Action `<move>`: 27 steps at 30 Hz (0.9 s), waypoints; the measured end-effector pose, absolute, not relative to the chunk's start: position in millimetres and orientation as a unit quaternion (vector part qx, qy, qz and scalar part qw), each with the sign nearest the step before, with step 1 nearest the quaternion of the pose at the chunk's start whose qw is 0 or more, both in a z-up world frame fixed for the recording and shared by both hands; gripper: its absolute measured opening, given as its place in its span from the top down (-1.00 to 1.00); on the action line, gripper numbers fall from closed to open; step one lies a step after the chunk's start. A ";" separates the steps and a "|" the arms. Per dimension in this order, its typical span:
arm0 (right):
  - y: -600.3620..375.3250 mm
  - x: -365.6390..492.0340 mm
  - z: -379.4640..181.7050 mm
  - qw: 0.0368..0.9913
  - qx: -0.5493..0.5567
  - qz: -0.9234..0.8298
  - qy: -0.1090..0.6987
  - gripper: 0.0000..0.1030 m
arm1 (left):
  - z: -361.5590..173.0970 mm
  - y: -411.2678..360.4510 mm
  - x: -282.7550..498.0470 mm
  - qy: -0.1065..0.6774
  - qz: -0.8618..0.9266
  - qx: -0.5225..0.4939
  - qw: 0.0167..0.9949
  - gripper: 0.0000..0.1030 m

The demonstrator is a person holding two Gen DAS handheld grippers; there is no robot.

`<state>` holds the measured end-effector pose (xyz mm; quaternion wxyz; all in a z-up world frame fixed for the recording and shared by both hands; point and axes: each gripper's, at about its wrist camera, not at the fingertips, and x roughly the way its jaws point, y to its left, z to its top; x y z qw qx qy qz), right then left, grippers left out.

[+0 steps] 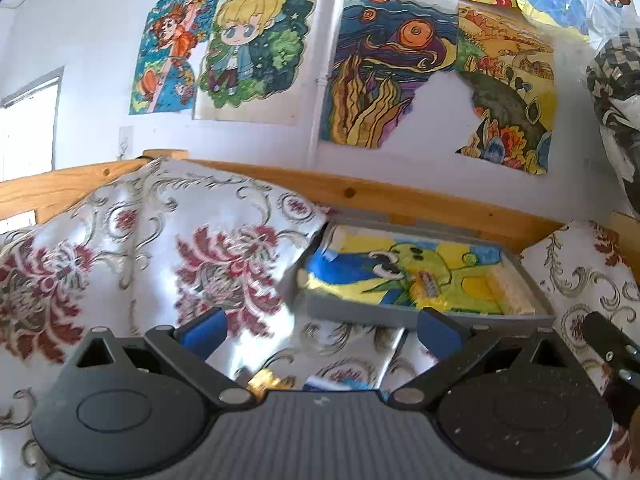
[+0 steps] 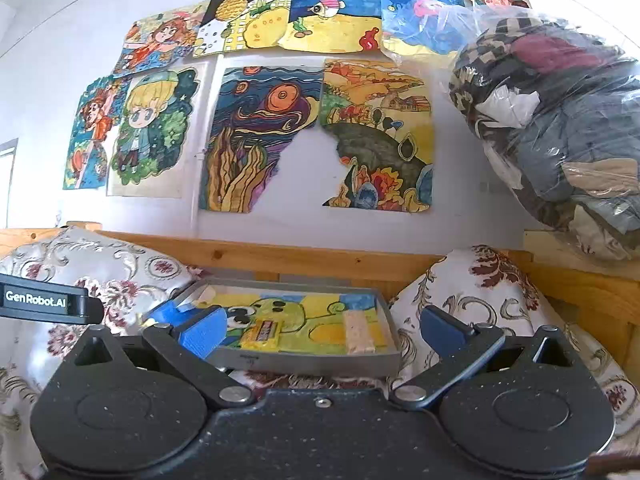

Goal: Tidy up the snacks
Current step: 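Withdraw both tools from the tray back over the snack pile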

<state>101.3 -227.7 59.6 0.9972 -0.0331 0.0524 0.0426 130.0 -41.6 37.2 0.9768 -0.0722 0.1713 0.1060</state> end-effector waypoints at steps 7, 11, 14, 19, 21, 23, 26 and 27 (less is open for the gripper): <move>-214.4 65.4 53.4 0.995 -0.035 0.046 0.081 -0.99 | 24.4 -19.0 96.7 0.200 0.110 -0.061 0.972 -0.99; -206.7 48.5 47.6 0.992 -0.028 0.048 0.112 -0.99 | 14.9 -7.1 77.4 0.217 0.107 -0.053 0.969 -0.99; -201.7 37.0 41.9 0.989 -0.020 0.055 0.137 -0.99 | 9.1 -1.4 66.7 0.230 0.100 -0.041 0.967 -0.99; -193.6 23.5 34.6 0.983 -0.008 0.062 0.172 -0.99 | 0.9 6.9 51.9 0.252 0.086 -0.023 0.964 -0.99; -190.2 20.3 31.2 0.980 -0.005 0.066 0.186 -0.99 | -2.9 9.2 48.4 0.263 0.086 -0.015 0.961 -0.99; -186.9 18.8 28.1 0.978 -0.005 0.069 0.199 -0.99 | -8.2 11.8 46.0 0.280 0.087 -0.012 0.956 -0.99; -183.7 18.3 24.3 0.975 -0.007 0.075 0.211 -0.99 | -15.1 16.2 44.4 0.302 0.090 -0.018 0.949 -0.99; -182.0 18.1 23.0 0.974 -0.009 0.077 0.215 -0.99 | -16.9 17.7 44.4 0.307 0.090 -0.020 0.947 -0.99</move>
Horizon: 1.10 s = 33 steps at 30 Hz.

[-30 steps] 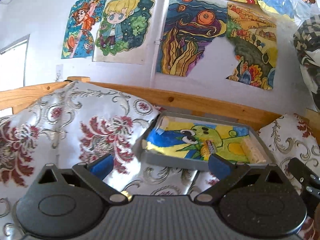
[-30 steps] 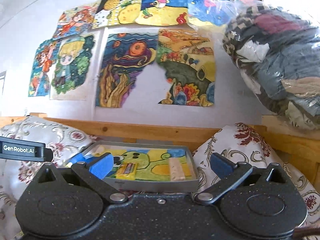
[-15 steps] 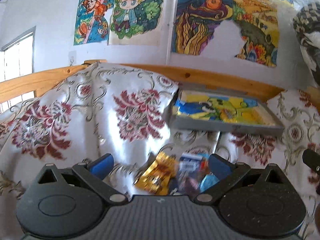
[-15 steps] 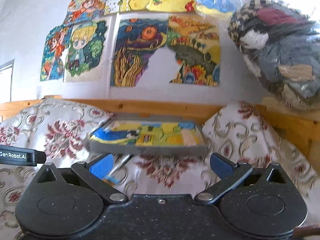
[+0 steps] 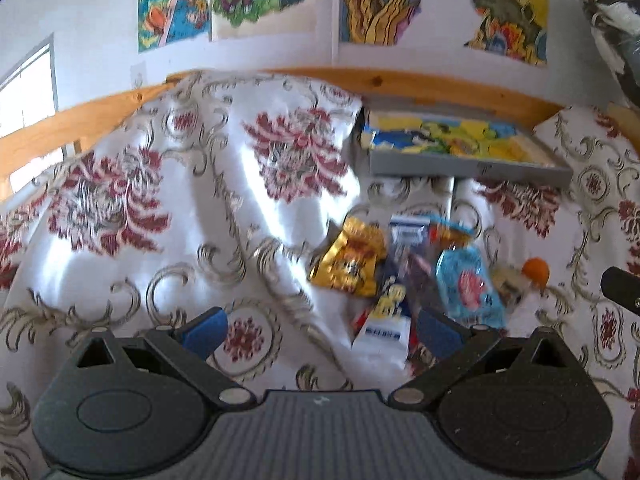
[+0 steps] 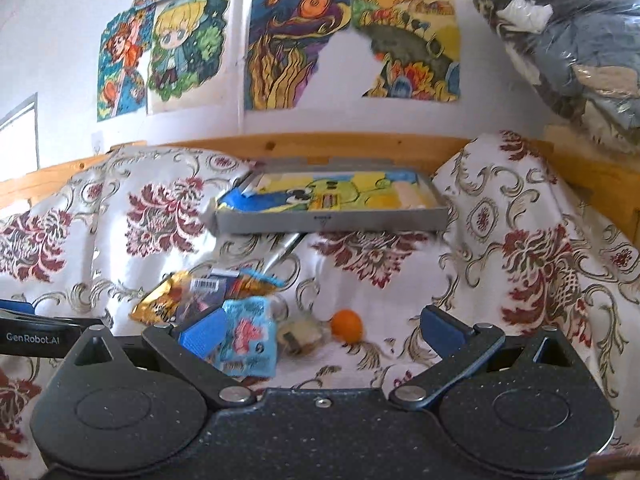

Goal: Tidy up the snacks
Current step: 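Withdraw both tools from the tray back over the snack pile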

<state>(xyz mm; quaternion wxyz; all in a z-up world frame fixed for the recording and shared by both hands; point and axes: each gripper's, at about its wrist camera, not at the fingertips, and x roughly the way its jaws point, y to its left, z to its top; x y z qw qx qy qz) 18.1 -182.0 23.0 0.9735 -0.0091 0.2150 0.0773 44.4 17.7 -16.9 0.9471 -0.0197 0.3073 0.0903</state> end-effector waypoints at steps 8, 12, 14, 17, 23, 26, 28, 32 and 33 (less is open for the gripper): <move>-177.1 26.4 12.9 0.963 -0.019 0.088 0.255 -0.99 | -25.7 16.2 47.2 0.335 0.095 -0.006 0.937 -0.99; -177.0 30.6 10.0 0.959 -0.018 0.091 0.267 -0.99 | -27.7 13.6 49.9 0.342 0.096 0.001 0.935 -0.99; -176.8 31.6 9.1 0.958 -0.017 0.092 0.271 -0.99 | -29.2 13.2 51.4 0.345 0.097 0.005 0.933 -0.99; -176.8 33.2 8.3 0.957 -0.016 0.093 0.276 -0.99 | -30.7 13.5 52.5 0.351 0.100 0.008 0.931 -0.99; -177.1 35.2 7.2 0.955 -0.015 0.093 0.283 -0.99 | -33.9 12.8 54.9 0.359 0.103 0.019 0.927 -0.99; -176.4 36.2 6.2 0.953 -0.016 0.095 0.286 -0.99 | -35.1 11.8 56.2 0.361 0.103 0.024 0.927 -0.99; -175.7 37.3 5.5 0.952 -0.017 0.096 0.289 -0.99 | -36.2 11.4 57.4 0.363 0.105 0.027 0.925 -0.99; -175.4 40.1 3.7 0.950 -0.016 0.096 0.297 -0.99 | -37.0 11.9 59.1 0.364 0.106 0.029 0.925 -0.99; -175.7 41.5 3.3 0.949 -0.016 0.096 0.299 -0.99 | -37.2 12.0 59.6 0.364 0.107 0.029 0.925 -0.99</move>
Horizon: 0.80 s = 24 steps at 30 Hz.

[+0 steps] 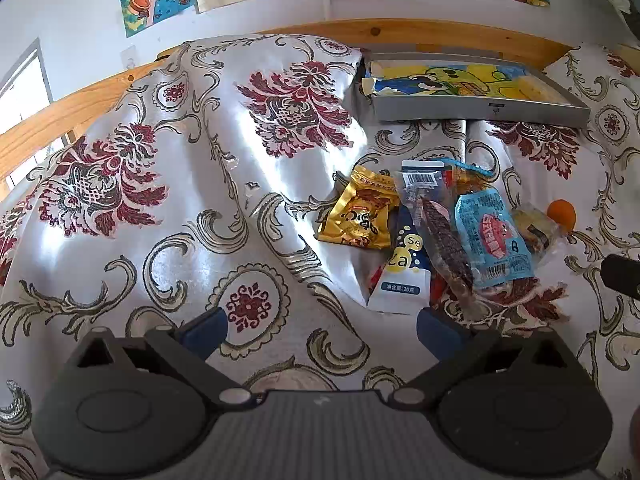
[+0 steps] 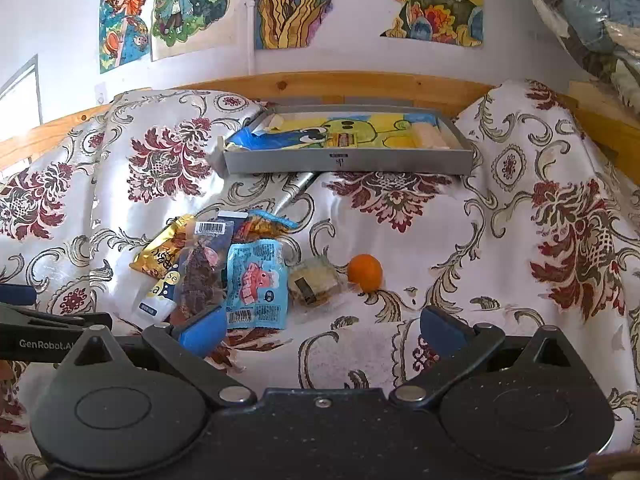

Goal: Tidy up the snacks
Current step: 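Withdraw both tools from the tray back over the snack pile, then move right tool to the clear dried-meat packet while left tool approaches the blue milk powder stick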

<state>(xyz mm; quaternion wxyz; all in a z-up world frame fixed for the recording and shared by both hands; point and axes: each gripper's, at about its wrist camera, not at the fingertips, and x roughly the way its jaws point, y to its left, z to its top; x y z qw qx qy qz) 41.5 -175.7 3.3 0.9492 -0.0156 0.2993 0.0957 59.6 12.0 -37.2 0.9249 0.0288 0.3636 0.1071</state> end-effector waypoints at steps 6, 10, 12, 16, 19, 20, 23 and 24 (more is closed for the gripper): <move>-176.8 46.7 -0.5 0.945 -0.010 0.093 0.314 -0.99 | -39.6 10.4 64.0 0.365 0.107 0.039 0.924 -0.99; -175.7 50.4 -2.1 0.944 -0.011 0.100 0.316 -0.99 | -39.3 9.8 67.2 0.362 0.109 0.041 0.925 -0.99; -174.2 53.5 -3.3 0.941 -0.013 0.113 0.318 -0.99 | -38.2 10.5 69.5 0.359 0.113 0.044 0.925 -0.99; -165.0 62.5 -5.9 0.936 -0.032 0.149 0.317 -0.99 | -36.0 13.6 78.1 0.355 0.132 0.059 0.923 -0.99; -152.9 71.4 -10.2 0.928 -0.055 0.183 0.319 -0.99 | -33.4 17.3 85.5 0.352 0.141 0.066 0.923 -0.99; -148.9 74.0 -12.0 0.926 -0.060 0.196 0.317 -0.99 | -32.3 18.0 87.4 0.349 0.139 0.069 0.924 -0.99; -138.1 80.8 -15.9 0.919 -0.066 0.231 0.313 -0.99 | -28.5 17.8 94.6 0.344 0.129 0.083 0.926 -0.99; -134.5 83.0 -17.0 0.916 -0.066 0.243 0.311 -0.99 | -27.1 17.5 97.7 0.344 0.124 0.088 0.927 -0.99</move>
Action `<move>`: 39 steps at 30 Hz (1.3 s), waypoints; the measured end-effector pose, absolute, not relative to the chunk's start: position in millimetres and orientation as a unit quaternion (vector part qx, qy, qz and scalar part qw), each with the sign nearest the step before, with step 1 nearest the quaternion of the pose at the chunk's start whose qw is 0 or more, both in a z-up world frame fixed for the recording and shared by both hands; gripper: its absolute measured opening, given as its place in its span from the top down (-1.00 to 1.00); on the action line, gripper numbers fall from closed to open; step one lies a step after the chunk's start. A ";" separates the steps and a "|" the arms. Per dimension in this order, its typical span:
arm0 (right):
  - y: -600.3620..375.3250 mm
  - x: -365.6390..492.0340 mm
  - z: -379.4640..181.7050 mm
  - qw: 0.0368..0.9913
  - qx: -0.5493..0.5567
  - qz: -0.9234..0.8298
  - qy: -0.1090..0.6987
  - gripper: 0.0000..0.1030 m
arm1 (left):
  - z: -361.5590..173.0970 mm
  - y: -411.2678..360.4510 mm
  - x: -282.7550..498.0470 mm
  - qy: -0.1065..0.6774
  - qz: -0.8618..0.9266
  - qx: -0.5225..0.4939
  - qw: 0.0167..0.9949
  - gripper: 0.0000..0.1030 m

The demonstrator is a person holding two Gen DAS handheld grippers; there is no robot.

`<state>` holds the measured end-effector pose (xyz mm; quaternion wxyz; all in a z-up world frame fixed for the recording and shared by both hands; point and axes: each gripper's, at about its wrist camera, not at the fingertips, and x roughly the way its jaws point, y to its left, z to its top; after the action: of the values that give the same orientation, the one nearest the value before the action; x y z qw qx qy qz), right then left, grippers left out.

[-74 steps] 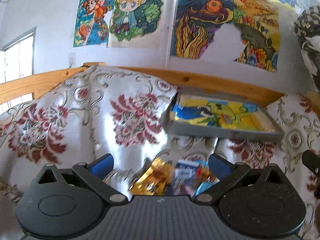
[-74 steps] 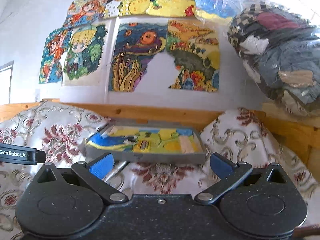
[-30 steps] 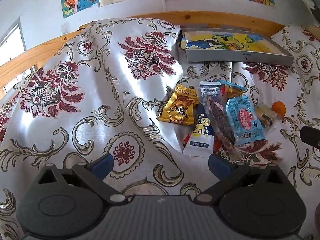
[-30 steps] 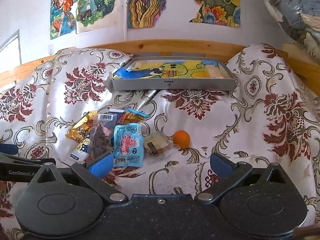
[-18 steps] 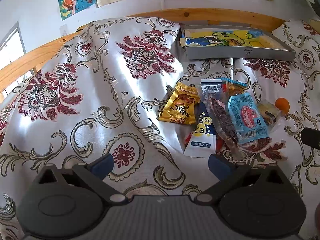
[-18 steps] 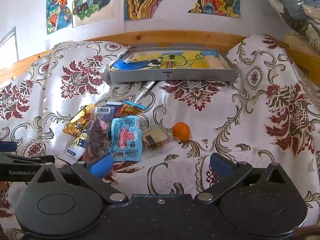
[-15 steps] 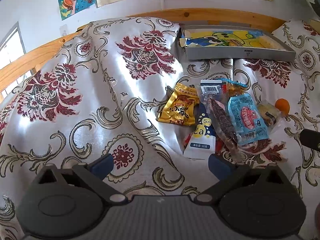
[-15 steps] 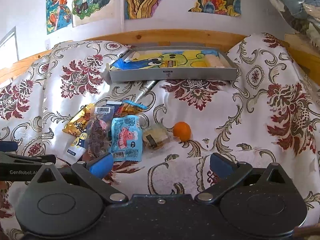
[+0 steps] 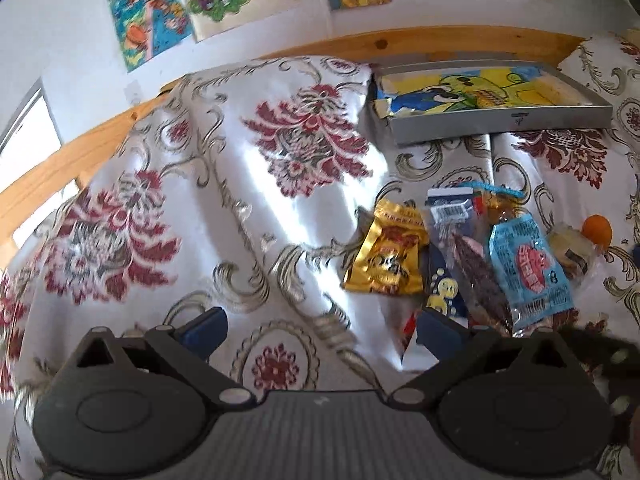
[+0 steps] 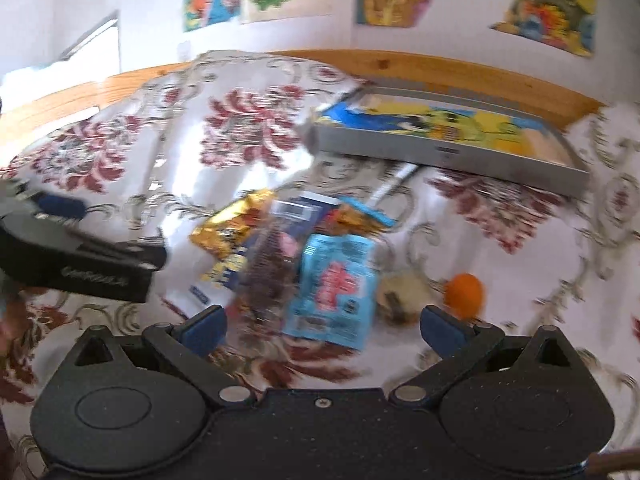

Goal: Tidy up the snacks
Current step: 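Move right tool to the clear dried-meat packet while left tool approaches the blue milk powder stick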

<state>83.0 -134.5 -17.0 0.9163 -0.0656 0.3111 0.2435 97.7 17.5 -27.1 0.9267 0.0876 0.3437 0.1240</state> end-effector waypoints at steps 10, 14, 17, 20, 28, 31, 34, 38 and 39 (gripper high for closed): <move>-104.4 105.4 -31.2 0.891 -0.072 0.309 0.326 -0.73 | -27.9 27.8 116.8 0.367 0.093 0.086 0.922 -0.99; -105.7 118.1 -40.7 0.882 -0.049 0.310 0.353 -0.62 | -30.0 30.7 122.2 0.374 0.079 0.077 0.921 -0.99; -104.5 123.0 -44.4 0.880 -0.043 0.312 0.354 -0.58 | -31.3 29.5 125.5 0.377 0.066 0.074 0.921 -0.99; -100.3 123.2 -45.4 0.879 -0.048 0.320 0.352 -0.51 | -32.4 25.9 128.5 0.380 0.056 0.077 0.920 -0.99; -95.5 121.1 -51.1 0.871 -0.057 0.326 0.363 -0.02 | -35.3 20.7 131.0 0.387 0.040 0.073 0.918 -0.99; -97.1 121.0 -51.3 0.872 -0.051 0.321 0.366 0.01 | -36.0 21.2 131.0 0.390 0.037 0.071 0.917 -0.99; -95.3 116.5 -49.6 0.875 -0.068 0.316 0.360 0.04 | -36.3 21.8 130.1 0.391 0.035 0.068 0.917 -0.99; -92.0 99.9 -39.8 0.882 -0.129 0.302 0.337 0.07 | -37.4 22.2 129.0 0.393 0.028 0.065 0.917 -0.99; -92.1 93.4 -37.6 0.884 -0.150 0.297 0.328 0.07 | -38.1 21.9 129.0 0.394 0.025 0.063 0.917 -0.99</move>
<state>93.4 -92.1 -37.6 0.8839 -0.1496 0.3283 0.2975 129.0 21.9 -38.1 0.9167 0.0630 0.3937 0.0253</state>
